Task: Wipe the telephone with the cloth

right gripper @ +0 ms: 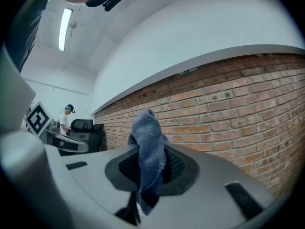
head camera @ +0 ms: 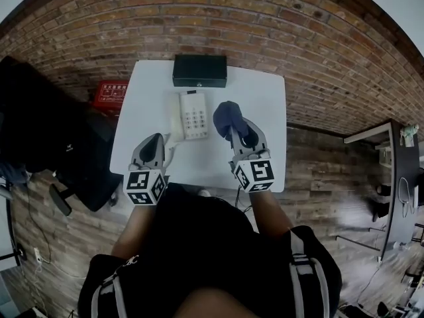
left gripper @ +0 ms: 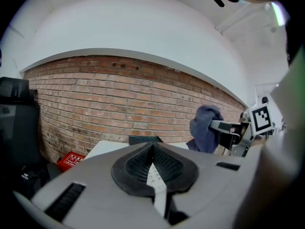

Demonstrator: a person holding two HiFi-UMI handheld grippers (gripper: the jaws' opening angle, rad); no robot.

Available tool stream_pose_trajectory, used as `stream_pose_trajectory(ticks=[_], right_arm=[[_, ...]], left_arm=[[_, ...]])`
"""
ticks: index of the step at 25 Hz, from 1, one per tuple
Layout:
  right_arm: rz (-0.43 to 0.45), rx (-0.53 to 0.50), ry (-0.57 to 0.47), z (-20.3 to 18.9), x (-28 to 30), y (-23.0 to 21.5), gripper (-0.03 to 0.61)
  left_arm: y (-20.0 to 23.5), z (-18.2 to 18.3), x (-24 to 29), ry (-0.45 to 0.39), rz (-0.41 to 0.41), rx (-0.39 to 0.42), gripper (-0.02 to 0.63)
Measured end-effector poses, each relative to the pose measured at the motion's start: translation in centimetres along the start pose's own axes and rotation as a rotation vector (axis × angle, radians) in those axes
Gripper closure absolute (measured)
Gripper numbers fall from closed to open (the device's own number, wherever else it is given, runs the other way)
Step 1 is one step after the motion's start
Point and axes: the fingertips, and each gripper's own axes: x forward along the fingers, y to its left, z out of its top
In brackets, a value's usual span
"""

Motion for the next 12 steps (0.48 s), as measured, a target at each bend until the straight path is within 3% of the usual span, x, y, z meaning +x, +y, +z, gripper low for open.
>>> stream_pose_trajectory(ticks=[12], right_arm=[[0.082,0.026,-0.012,-0.4,-0.6,1.6,0.535]], left_arm=[[-1.6,-1.3,-2.2,0.02,0.039,0.006,0.618]])
